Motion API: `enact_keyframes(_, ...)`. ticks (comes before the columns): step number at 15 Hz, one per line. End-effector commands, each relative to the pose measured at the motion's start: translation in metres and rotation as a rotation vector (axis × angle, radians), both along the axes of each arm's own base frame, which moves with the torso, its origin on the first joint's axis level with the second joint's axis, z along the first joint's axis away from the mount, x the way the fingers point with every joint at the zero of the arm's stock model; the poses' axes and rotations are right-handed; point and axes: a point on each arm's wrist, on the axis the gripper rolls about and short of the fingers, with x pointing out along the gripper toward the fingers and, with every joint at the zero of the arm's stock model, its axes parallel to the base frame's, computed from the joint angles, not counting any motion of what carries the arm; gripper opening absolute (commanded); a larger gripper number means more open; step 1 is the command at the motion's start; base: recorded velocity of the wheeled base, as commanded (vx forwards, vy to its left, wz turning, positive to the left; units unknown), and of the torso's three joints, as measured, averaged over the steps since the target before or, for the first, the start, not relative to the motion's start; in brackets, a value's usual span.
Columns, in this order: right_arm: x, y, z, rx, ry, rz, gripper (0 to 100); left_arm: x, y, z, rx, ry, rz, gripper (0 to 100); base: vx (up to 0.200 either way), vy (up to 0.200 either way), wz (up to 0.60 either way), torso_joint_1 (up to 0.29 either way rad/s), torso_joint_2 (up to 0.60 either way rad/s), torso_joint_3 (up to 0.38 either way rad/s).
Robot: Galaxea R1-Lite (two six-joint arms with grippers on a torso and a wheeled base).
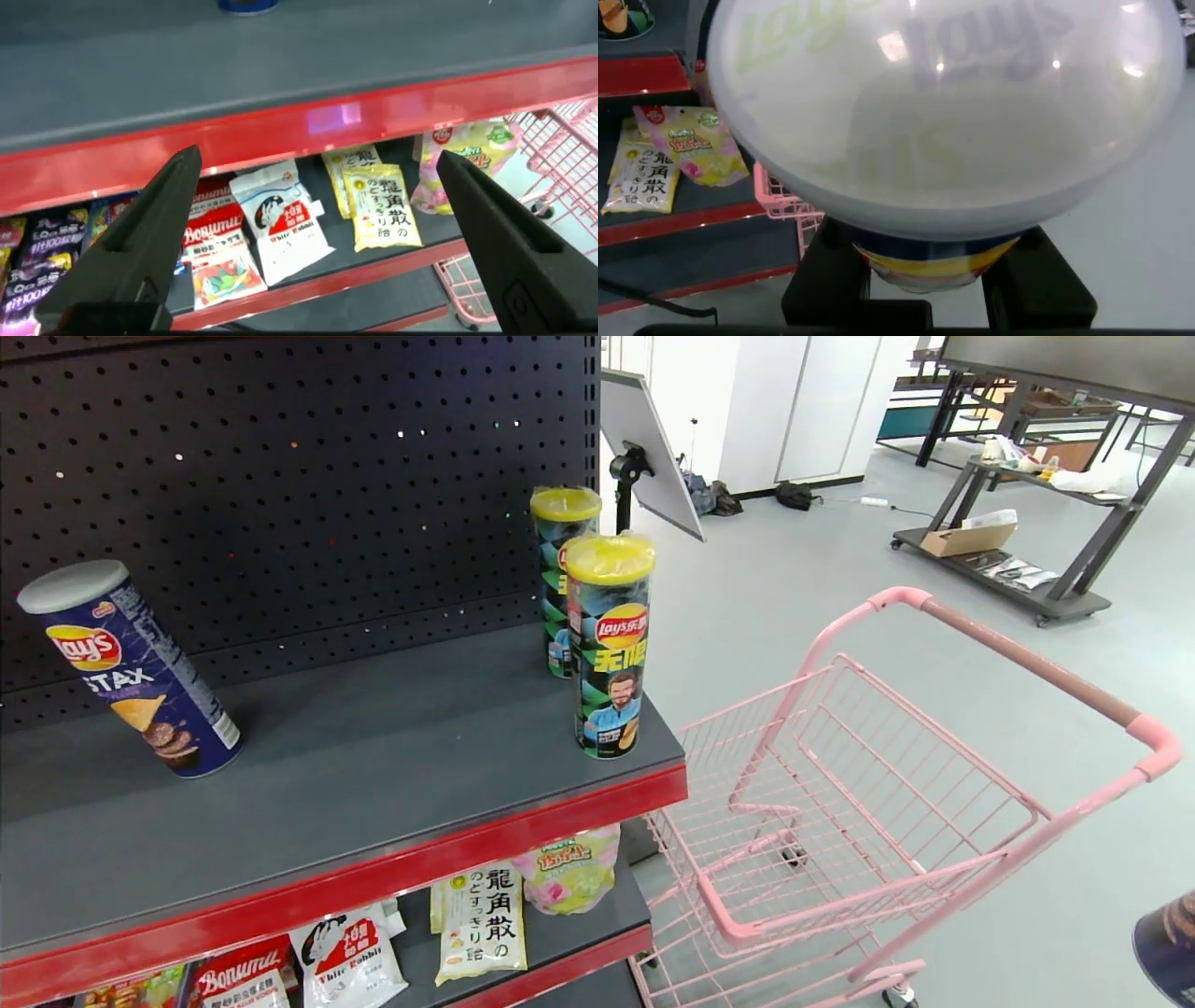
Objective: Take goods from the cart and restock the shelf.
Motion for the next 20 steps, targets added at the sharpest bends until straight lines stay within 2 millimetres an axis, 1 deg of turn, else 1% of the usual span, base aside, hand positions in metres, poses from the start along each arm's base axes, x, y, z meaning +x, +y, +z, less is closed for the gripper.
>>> enact_keyframes(1, 0.004, 0.000, 0.001, -0.003, 0.016, 0.001, 0, 0.000, 0.000, 0.000, -0.001, -0.001, 0.001, 100, 0.000, 0.000, 0.00, 0.159, -0.37, -0.212)
enact_keyframes(3, 0.004, 0.000, 0.001, -0.002, 0.010, -0.001, 0, 0.000, 0.000, 0.000, -0.001, -0.001, 0.001, 100, 0.000, 0.000, 0.00, 0.156, -0.37, -0.212)
enact_keyframes(6, 0.003, 0.000, 0.000, -0.001, 0.010, -0.009, 0, 0.000, 0.000, 0.000, -0.001, -0.001, 0.001, 100, 0.000, 0.000, 0.00, 0.019, -0.05, -0.027)
enact_keyframes(13, 0.002, 0.000, -0.005, -0.003, 0.015, -0.002, 0, 0.000, 0.000, 0.000, 0.001, -0.001, 0.000, 100, 0.000, 0.000, 0.60, 0.006, 0.00, 0.002)
enact_keyframes(15, -0.002, 0.000, -0.011, -0.016, 0.013, 0.001, 0, 0.000, 0.000, 0.000, 0.001, -0.001, 0.000, 100, 0.000, 0.000, 0.00, 0.000, 0.00, 0.000)
enact_keyframes(18, -0.016, -0.002, -0.023, -0.005, -0.028, 0.005, 0, 0.000, 0.000, 0.000, 0.003, -0.001, 0.000, 100, 0.000, 0.000, 0.00, 0.000, 0.00, 0.000)
enact_keyframes(20, -0.023, -0.002, -0.027, 0.014, -0.054, 0.005, 0, 0.000, 0.000, 0.000, 0.003, -0.001, 0.000, 100, 0.000, 0.200, 0.00, 0.000, 0.00, -0.005)
